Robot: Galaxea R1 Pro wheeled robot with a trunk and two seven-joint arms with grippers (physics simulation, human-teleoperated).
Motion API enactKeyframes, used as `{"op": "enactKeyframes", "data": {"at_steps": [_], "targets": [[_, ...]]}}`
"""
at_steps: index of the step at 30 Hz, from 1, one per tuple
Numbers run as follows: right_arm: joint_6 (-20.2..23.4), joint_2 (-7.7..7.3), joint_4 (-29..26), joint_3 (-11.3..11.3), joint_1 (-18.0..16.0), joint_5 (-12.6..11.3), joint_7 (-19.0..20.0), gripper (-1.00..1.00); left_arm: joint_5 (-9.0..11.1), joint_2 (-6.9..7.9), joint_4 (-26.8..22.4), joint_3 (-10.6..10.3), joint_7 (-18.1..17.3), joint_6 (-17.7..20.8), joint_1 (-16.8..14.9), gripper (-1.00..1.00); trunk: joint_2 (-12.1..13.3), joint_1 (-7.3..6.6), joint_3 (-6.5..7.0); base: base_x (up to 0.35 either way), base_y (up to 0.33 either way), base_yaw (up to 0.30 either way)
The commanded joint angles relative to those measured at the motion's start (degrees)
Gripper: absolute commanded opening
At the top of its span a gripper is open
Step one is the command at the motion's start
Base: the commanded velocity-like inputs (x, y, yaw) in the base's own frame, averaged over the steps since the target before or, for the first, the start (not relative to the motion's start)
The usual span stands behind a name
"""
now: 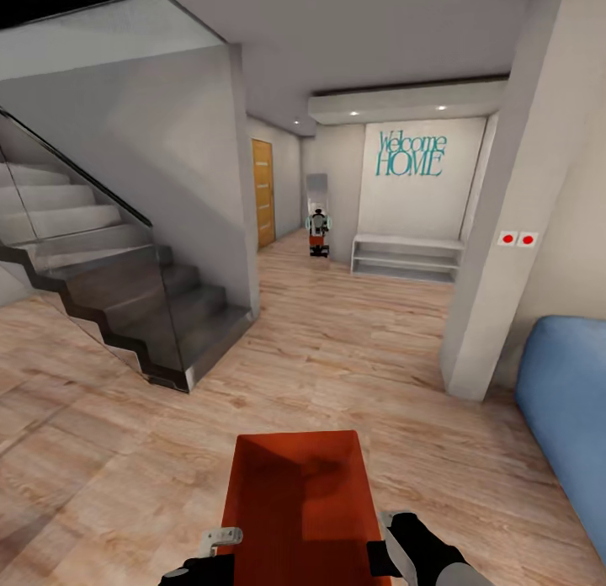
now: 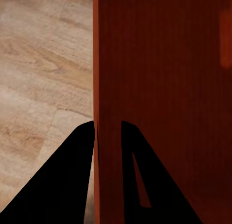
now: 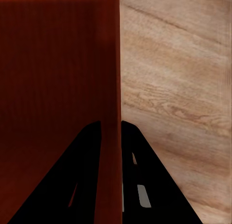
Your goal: Move the two storage containers from the living room to the garage. In the garage, place one container on the floor and stack the other container on top of it (either order is fine).
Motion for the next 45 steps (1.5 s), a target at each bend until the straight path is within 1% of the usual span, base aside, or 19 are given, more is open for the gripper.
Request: {"op": "enactKeyframes", "data": {"at_steps": [1,16,28,45], "targets": [[1.1,-0.86,0.1,1.2,0.0,-1.2,-0.2,-1.0,0.9,0.1,-0.3,-1.2,0.2,-2.6,0.0,-1.0,0.0,0.04,-0.07,0.343,0.0,0.0],[1.1,-0.86,0.1,1.2,0.0,-1.2,-0.2,-1.0,0.9,0.1,-0.3,-1.2,0.2,-2.6,0.0,-1.0,0.0,0.04,-0.08,0.343,0.0,0.0],[1.1,-0.87,0.1,1.2,0.0,-1.2,-0.2,-1.0,0.9,0.1,-0.3,-1.2,0.2,-2.6,0.0,-1.0,0.0,0.04,-0.53,0.343,0.0,0.0],[1.1,-0.86,0.1,1.2,0.0,-1.2,-0.2,-1.0,0.8,0.1,-0.3,-1.2,0.2,-2.6,0.0,-1.0,0.0,0.04,-0.57,0.343,0.0,0.0]]}}
